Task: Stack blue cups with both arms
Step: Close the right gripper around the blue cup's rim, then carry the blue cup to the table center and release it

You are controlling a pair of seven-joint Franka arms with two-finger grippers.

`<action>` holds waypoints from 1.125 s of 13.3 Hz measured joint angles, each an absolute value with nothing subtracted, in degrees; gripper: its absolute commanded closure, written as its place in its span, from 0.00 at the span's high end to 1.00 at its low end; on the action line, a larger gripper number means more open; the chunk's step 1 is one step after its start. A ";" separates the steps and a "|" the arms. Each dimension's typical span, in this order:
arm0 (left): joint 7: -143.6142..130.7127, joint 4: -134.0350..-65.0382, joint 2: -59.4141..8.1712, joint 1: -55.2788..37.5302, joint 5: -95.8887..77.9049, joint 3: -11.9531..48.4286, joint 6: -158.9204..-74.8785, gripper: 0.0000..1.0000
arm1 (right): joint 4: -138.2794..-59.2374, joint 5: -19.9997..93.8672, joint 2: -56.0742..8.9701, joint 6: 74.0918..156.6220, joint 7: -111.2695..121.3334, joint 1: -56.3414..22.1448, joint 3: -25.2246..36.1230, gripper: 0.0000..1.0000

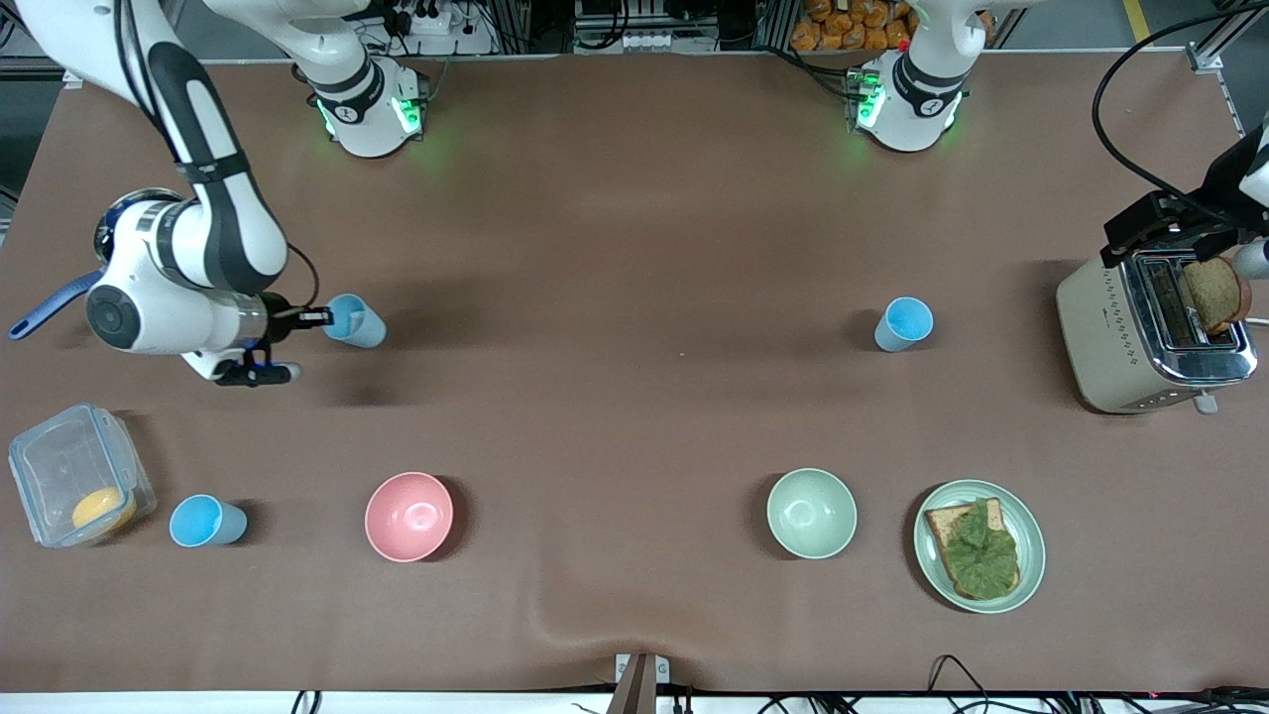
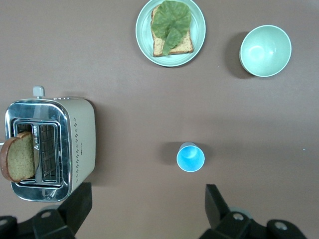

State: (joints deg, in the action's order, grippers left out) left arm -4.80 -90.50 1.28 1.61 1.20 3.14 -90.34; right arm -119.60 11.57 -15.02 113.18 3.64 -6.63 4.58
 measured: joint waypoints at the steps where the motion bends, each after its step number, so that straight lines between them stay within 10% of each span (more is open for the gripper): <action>1: -4.80 -90.50 1.26 1.67 1.20 3.11 -90.34 1.00 | -117.99 12.03 -15.03 113.01 -1.01 -9.93 4.47 0.00; 8: -4.80 -90.48 1.24 1.69 1.20 3.09 -90.34 1.00 | -101.83 19.34 -26.41 117.70 -33.53 -36.19 4.17 0.00; 15: -4.80 -90.48 1.24 1.63 1.20 3.26 -90.34 1.00 | -86.07 20.85 -40.55 121.73 -45.50 -46.07 4.29 0.00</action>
State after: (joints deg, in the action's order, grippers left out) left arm -4.80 -90.48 1.24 1.63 1.20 3.26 -90.34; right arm -86.07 20.85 -40.55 121.73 -45.50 -46.07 4.29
